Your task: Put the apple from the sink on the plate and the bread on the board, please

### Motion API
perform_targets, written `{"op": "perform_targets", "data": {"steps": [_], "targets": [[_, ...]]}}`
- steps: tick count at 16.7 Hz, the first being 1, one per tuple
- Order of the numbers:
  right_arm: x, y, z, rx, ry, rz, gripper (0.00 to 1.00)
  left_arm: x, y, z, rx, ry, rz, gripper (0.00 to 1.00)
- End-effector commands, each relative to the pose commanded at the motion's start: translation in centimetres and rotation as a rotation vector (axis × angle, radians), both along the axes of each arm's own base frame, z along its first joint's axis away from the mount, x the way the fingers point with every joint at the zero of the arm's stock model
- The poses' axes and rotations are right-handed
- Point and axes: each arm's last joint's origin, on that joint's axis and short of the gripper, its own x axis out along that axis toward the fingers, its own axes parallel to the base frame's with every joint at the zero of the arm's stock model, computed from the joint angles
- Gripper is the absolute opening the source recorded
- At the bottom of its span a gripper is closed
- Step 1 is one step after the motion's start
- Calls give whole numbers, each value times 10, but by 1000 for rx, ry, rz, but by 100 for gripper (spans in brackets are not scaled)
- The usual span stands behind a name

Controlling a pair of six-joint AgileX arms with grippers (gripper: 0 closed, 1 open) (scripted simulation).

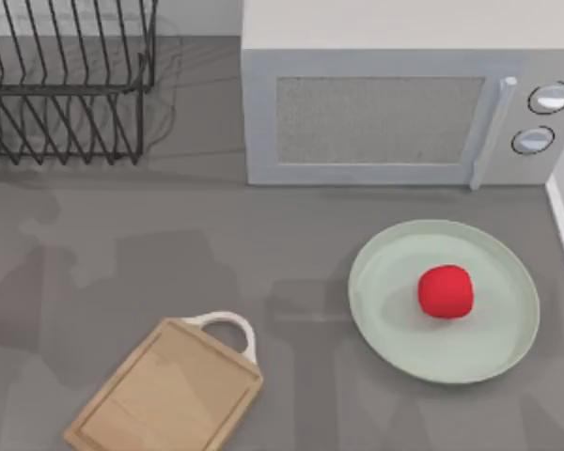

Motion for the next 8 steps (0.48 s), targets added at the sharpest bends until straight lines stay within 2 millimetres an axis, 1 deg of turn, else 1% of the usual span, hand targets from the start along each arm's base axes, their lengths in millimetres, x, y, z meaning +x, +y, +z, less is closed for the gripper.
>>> {"op": "perform_targets", "data": {"steps": [5, 8], "targets": [[0, 0, 0, 0, 0, 0, 100, 0, 0, -2, 0, 5, 7, 0], [0, 0, 0, 0, 0, 0, 100, 0, -2, -8, 3, 16, 84, 0]]}}
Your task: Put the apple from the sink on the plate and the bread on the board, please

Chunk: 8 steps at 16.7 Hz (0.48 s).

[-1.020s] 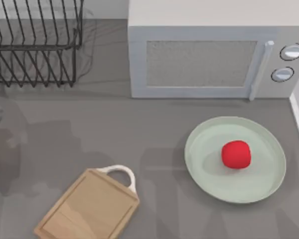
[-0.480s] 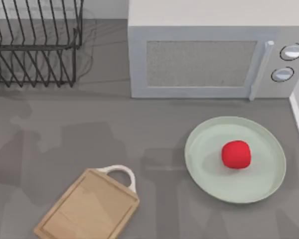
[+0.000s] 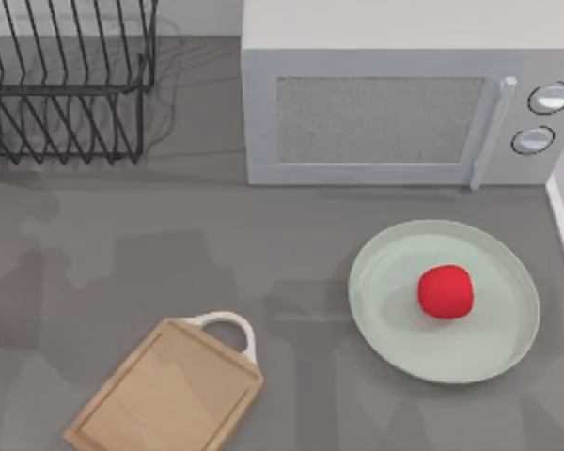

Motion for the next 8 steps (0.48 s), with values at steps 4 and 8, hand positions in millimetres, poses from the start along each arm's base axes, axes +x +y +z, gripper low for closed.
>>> {"op": "perform_targets", "data": {"steps": [4, 8], "targets": [[0, 0, 0, 0, 0, 0, 100, 1, -11, -12, 16, 26, 226, 0], [0, 0, 0, 0, 0, 0, 100, 0, -33, -27, 52, 54, 579, 0]]}}
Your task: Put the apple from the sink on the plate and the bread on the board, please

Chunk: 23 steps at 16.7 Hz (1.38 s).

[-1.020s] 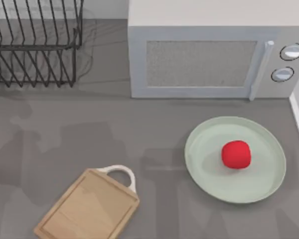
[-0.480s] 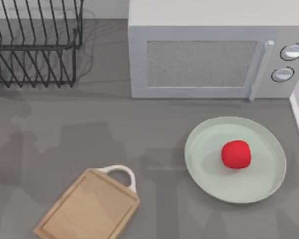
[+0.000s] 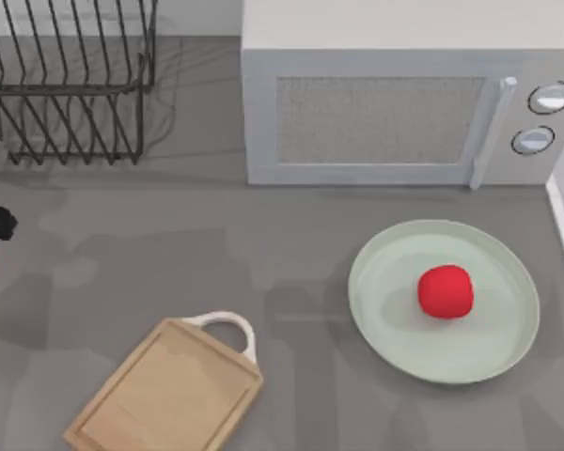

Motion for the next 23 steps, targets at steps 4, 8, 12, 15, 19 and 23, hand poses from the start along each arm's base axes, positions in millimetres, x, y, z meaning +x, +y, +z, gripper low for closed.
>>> {"op": "perform_targets", "data": {"steps": [4, 8, 12, 15, 19, 23], "targets": [[0, 0, 0, 0, 0, 0, 100, -7, -30, -15, 64, 30, 432, 0], [0, 0, 0, 0, 0, 0, 100, -20, -67, -28, 153, 48, 856, 0], [0, 0, 0, 0, 0, 0, 100, -38, -108, -32, 238, 29, 1208, 0], [0, 0, 0, 0, 0, 0, 100, -53, -138, -32, 276, -8, 1411, 0], [0, 0, 0, 0, 0, 0, 100, -74, -175, -23, 263, -72, 1620, 0], [0, 0, 0, 0, 0, 0, 100, -93, -204, -8, 194, -121, 1775, 0]]}}
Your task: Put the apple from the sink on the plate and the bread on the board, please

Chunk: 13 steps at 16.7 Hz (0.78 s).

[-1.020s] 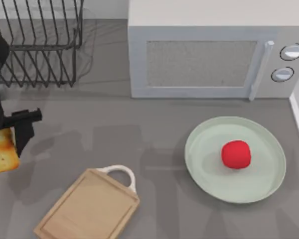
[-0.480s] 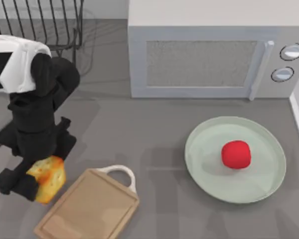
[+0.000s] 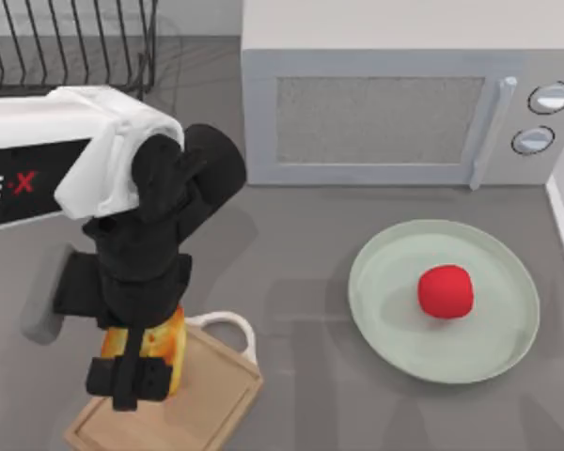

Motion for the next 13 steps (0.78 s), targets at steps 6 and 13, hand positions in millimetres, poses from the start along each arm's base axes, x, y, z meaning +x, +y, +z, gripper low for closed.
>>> {"op": "perform_targets", "data": {"steps": [6, 13], "targets": [[0, 0, 0, 0, 0, 0, 100, -15, -19, 13, -26, -69, 78, 0], [0, 0, 0, 0, 0, 0, 100, -14, -18, 10, -23, -65, 80, 0]]}}
